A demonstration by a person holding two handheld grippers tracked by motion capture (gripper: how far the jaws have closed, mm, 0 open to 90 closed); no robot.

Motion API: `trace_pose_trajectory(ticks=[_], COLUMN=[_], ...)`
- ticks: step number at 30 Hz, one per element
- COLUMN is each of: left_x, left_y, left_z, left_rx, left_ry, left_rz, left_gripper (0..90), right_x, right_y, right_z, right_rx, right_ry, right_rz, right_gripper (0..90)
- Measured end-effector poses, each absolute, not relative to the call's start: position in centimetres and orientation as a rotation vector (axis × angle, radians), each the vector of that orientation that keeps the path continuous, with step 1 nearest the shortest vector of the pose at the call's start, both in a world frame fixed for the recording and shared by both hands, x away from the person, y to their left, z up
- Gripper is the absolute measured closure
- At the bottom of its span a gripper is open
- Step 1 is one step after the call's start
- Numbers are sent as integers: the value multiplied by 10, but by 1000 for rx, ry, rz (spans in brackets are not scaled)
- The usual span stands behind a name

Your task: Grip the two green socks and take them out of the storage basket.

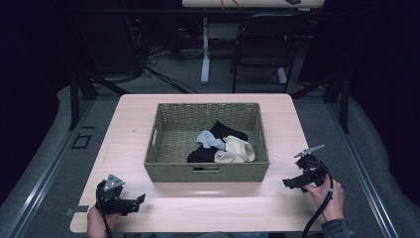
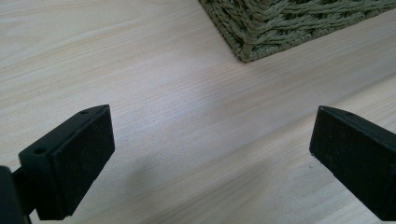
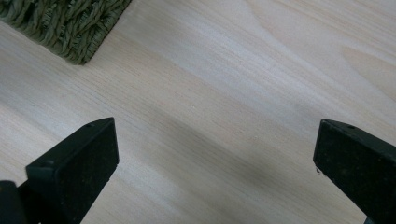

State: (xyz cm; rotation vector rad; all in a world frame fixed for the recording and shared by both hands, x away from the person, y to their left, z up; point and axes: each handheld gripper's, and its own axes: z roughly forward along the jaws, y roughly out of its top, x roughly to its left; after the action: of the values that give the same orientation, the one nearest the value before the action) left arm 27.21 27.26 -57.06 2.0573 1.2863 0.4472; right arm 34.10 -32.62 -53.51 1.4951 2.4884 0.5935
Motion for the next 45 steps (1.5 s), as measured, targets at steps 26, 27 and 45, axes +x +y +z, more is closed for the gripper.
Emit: trace_pose_trajectory(ticks=[26, 27, 45], left_x=[272, 272, 273], left_y=[273, 273, 274], left_z=[-571, -571, -572], left_rx=[2056, 2057, 2050], left_ry=[1298, 1297, 1307], left_rz=[443, 443, 448], left_gripper=[0, 0, 0], right_x=[343, 343, 353], right_y=[-317, -316, -315], right_z=[-512, -510, -459], right_rx=[1466, 1458, 1398], right_ry=[2535, 2544, 2504], right_rz=[695, 691, 769], right_gripper=[0, 0, 0])
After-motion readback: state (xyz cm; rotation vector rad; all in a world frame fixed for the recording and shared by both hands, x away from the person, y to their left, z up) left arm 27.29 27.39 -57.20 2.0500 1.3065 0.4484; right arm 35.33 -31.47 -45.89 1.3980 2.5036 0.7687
